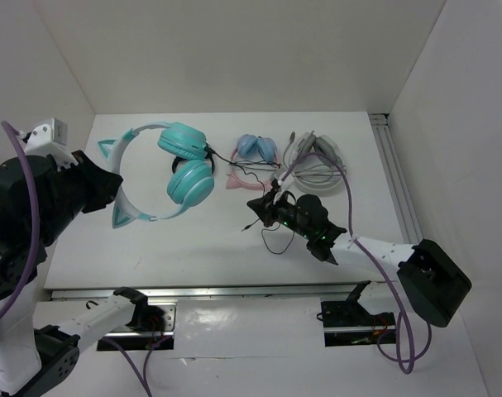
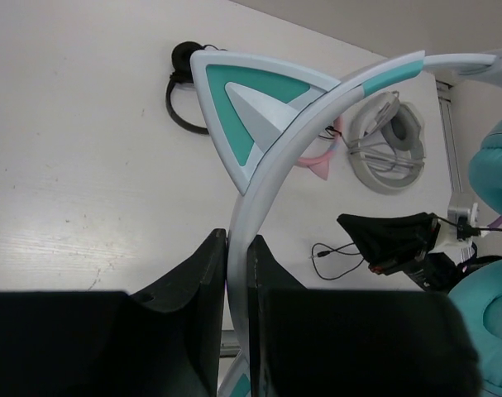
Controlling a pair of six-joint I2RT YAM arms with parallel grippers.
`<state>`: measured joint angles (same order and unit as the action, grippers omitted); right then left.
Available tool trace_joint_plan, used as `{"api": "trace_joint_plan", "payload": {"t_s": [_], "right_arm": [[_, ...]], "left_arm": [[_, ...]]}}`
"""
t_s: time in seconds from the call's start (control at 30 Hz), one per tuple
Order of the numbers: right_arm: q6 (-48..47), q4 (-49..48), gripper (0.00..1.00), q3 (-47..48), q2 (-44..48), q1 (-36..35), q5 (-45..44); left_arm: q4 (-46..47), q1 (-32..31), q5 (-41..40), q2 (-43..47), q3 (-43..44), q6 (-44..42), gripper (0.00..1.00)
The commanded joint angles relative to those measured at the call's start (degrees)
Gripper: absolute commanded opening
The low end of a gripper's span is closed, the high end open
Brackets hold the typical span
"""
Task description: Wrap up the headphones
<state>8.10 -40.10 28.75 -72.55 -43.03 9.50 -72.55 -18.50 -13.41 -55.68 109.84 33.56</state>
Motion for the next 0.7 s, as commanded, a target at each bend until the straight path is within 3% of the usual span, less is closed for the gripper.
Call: {"api": "trace_joint_plan", "payload": {"t_s": [0.0,0.03,0.1,0.13,0.17,0.2,0.27,0.3,0.33,0.37,0.4,0.47,0.5,0.57,0.6,0.67], "right_arm": [[1.39,4.22,0.0,3.92,1.71,-2.49,-15.61],[1.39,9.37,0.0,5.33,0.15,-3.55,-18.43],[-2.02,13.19,0.0,7.71,0.13,-6.27,-13.76],[-3.08,12.07,0.0,6.07,0.13,-6.28,-9.89],[-1.17,7.88,0.0,4.49,1.79,-7.41,-13.5],[-0.02,9.58,0.0,5.6,2.32,-7.42,-14.84],[-1.49,15.04,0.0,7.28,7.12,-7.95,-5.6],[-3.51,12.09,0.0,3.71,9.16,-10.21,-7.37],[-3.53,9.88,0.0,3.07,10.14,-12.24,-17.48],[-3.53,15.87,0.0,5.24,8.32,-14.26,-30.46],[-4.75,22.89,0.0,14.14,6.3,-16.19,-40.86],[-5.64,35.99,0.0,20.97,5.49,-19.62,-41.58],[-9.29,35.1,0.0,20.47,8.19,-23.47,-32.35],[-9.33,28.54,0.0,17.93,15.13,-25.0,-26.65],[-7.5,27.63,0.0,17.13,20.38,-25.0,-31.07],[-6.96,28.49,0.0,18.08,21.67,-25.0,-46.93]], "left_arm": [[9.27,0.31,-3.28,0.66,-1.64,5.37,0.0],[9.88,0.31,-4.25,0.66,-2.34,6.24,0.0],[12.42,0.31,-6.28,-0.04,-4.89,6.25,0.0],[12.44,0.31,-6.28,-1.26,-4.9,6.25,0.0],[11.74,0.31,-6.28,-2.58,-3.07,6.25,0.0],[10.86,0.31,-4.36,-3.72,-2.1,5.73,0.0],[11.64,0.31,-2.68,-4.26,-2.09,5.03,0.0],[13.47,0.31,-2.67,-3.56,-3.13,4.5,0.0],[13.49,0.31,-2.67,-3.56,-3.14,3.89,0.0],[12.8,0.31,-2.67,-4.6,-1.58,3.88,0.0],[11.83,0.31,-2.67,-5.31,-0.52,3.88,0.0],[11.29,0.31,-0.84,-5.32,0.28,3.27,0.0],[11.29,0.31,-1.35,-5.32,0.28,3.26,0.0],[11.91,0.31,-2.58,-4.79,-0.33,3.26,0.0],[11.91,0.31,-2.59,-4.79,0.19,3.26,0.0],[11.29,0.31,-2.59,-4.27,0.2,3.26,0.0]]}}
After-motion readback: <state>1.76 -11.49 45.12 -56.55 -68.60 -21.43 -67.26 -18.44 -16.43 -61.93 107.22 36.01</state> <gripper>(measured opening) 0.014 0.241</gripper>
